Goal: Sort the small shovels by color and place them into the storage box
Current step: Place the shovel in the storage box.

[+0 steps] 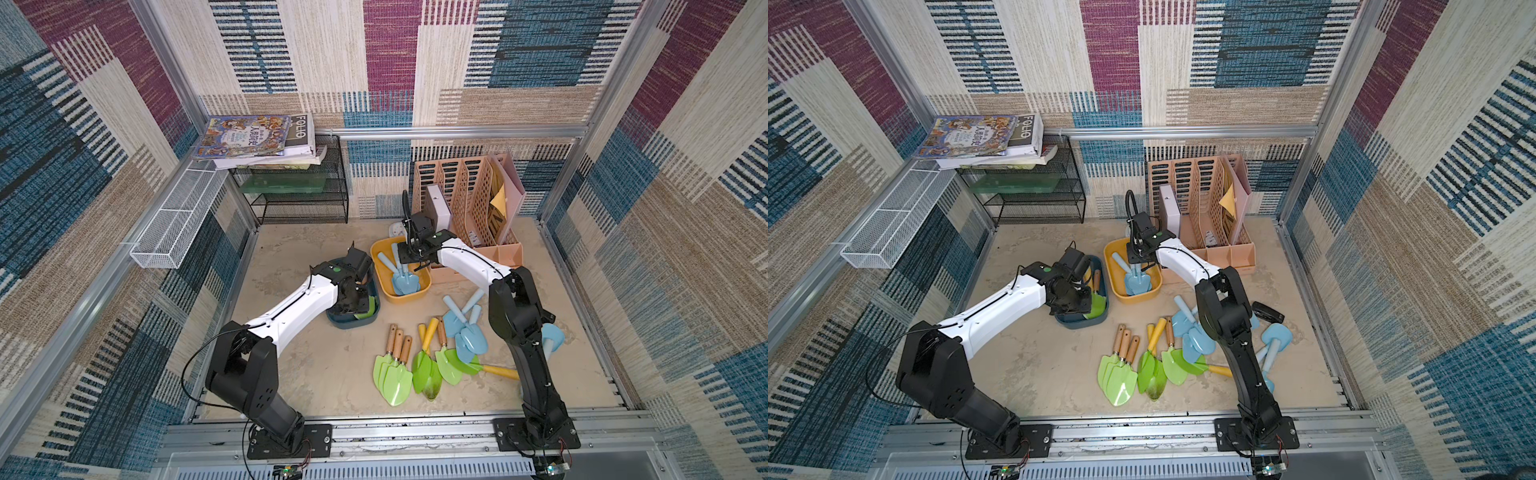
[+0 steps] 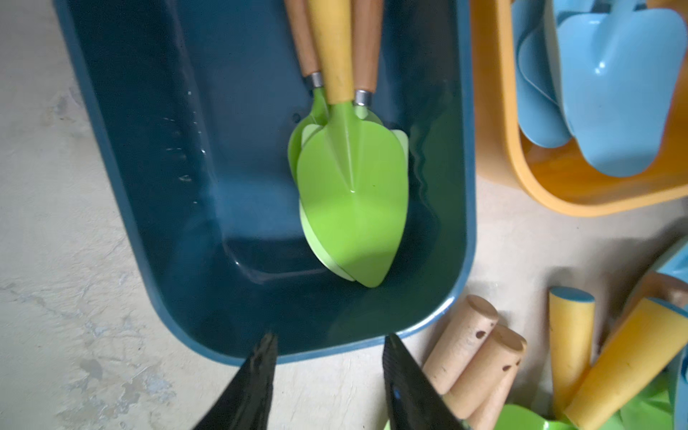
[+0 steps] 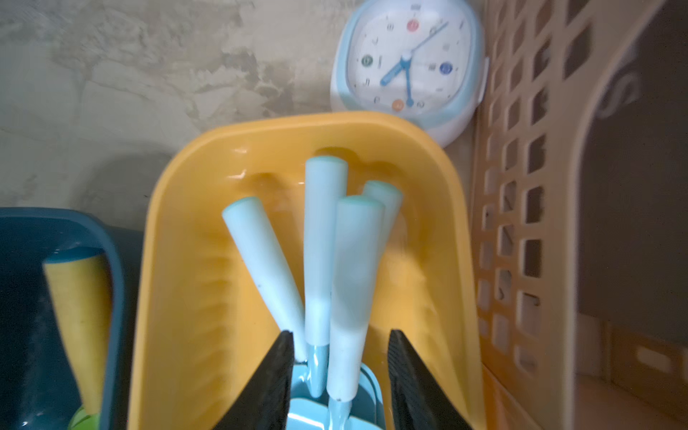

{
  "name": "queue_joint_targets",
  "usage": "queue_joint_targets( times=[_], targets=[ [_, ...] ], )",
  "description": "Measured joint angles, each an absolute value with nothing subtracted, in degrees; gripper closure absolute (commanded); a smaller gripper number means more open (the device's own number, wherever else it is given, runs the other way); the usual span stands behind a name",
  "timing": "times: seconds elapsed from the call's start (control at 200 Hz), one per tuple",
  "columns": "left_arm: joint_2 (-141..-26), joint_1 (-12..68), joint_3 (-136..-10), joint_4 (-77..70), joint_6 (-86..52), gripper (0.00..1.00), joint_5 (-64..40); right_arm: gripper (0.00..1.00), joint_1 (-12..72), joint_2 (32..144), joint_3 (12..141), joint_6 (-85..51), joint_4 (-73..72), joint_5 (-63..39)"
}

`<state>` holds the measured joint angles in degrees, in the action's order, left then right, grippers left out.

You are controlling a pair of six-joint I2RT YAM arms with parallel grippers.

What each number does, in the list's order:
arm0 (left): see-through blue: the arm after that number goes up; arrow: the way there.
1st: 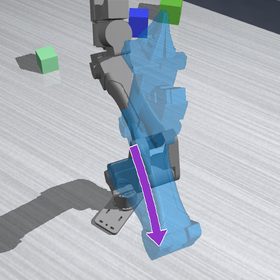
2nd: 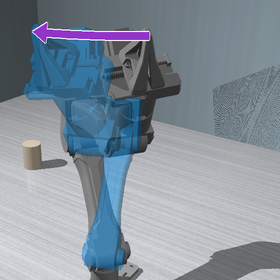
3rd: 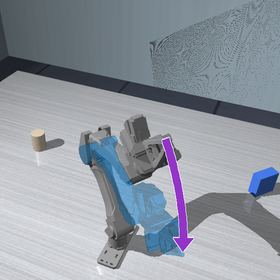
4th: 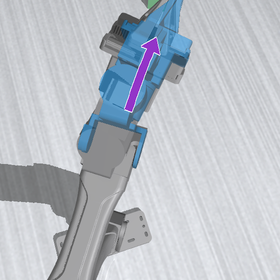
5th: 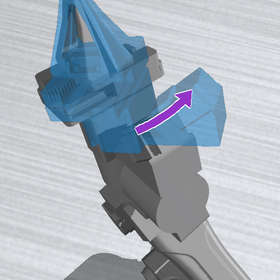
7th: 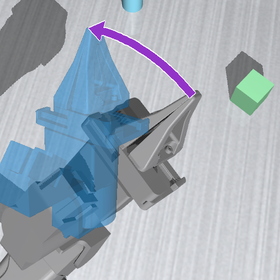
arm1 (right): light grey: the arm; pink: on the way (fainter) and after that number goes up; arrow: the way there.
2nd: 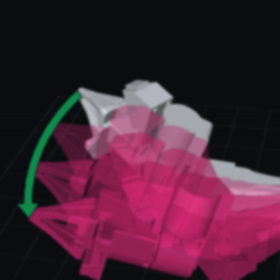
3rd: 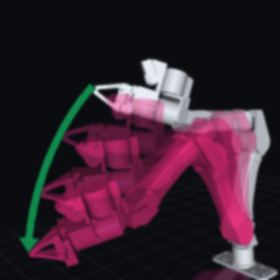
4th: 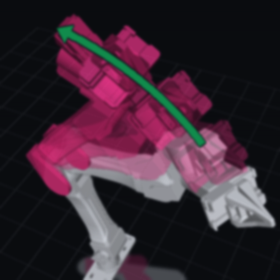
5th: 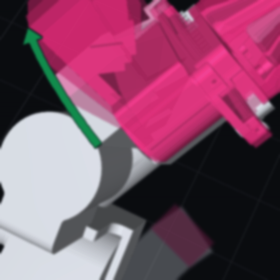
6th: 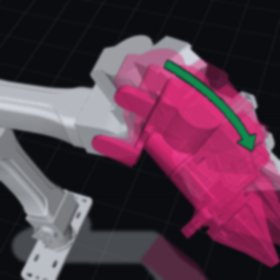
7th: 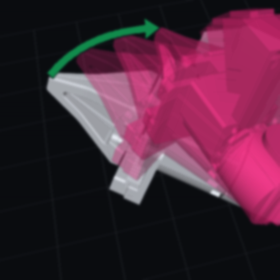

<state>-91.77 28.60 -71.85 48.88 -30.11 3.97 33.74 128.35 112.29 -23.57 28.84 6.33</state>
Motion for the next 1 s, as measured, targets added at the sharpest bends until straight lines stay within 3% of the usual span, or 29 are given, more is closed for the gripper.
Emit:
queue_joint_targets(
  times=[0.576, 1.002],
  targets=[
    [-100.16, 40.38, -74.04, 48.86, -22.57, 0.52, -4.91, 0.56, 31.73, 108.99, 89.56, -26.17, 21.74, 15.11],
    [-101.73, 40.84, -72.64, 48.42, -23.81, 0.57, -5.74, 0.56, 31.03, 102.61, 80.03, -27.59, 20.88, 15.97]
  ],
)
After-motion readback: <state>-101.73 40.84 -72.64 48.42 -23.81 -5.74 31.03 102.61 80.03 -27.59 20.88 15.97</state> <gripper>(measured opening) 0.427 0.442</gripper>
